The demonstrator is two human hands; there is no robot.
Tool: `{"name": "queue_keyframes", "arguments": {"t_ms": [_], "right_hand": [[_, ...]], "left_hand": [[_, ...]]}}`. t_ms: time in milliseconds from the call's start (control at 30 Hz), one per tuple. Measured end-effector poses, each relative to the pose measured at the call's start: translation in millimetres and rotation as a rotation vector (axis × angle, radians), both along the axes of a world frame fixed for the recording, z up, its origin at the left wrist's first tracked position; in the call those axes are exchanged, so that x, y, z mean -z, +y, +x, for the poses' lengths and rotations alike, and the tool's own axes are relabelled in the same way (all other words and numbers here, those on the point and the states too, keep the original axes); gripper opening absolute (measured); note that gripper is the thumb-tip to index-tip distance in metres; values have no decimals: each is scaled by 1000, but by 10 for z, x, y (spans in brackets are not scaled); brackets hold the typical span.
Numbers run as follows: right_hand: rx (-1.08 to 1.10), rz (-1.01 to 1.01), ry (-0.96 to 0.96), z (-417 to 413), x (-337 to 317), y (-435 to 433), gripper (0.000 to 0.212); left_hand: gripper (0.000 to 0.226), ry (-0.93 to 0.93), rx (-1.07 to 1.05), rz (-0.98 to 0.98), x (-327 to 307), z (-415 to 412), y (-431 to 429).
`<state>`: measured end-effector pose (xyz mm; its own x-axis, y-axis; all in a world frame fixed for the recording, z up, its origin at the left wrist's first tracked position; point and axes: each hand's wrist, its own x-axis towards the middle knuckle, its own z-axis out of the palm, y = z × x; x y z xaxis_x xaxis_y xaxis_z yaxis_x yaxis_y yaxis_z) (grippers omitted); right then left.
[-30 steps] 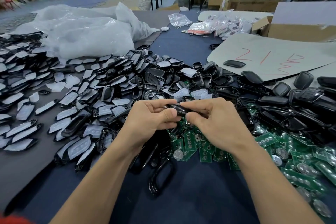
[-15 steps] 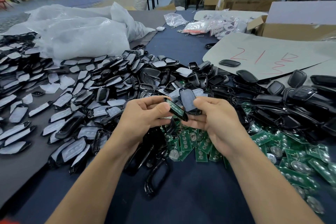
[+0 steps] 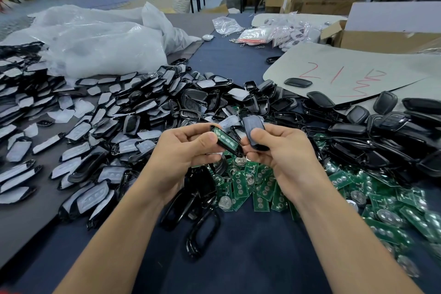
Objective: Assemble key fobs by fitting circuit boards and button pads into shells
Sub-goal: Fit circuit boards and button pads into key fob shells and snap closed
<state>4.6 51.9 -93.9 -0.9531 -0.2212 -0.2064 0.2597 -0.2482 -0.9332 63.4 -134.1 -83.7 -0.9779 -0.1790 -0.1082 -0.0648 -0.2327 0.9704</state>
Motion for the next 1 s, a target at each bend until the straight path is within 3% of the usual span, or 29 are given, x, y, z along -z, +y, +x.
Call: {"name": "queue_keyframes", "arguments": {"t_ms": [133,233,367,700,800,1000], "right_hand": [[37,133,158,14,11,-8,19],[84,391,406,29,31,-24,12],[74,665,661,114,66,-74,21],[73,768,789,163,62,-97,10],[69,743,821,186,43,-115,29],[-171,771,774,139,-49,-43,20]], "left_hand": [[30,-10,-10,-26,-5,21,17],[24,-36,16,-73,-4,32,57],[41,-62,10,-88,-6,40,98],[44,-59,-7,-13,-10,36,91],[49,-65,-22,-3,2,28,78],[49,-80,-18,-17,37,24,44]]}}
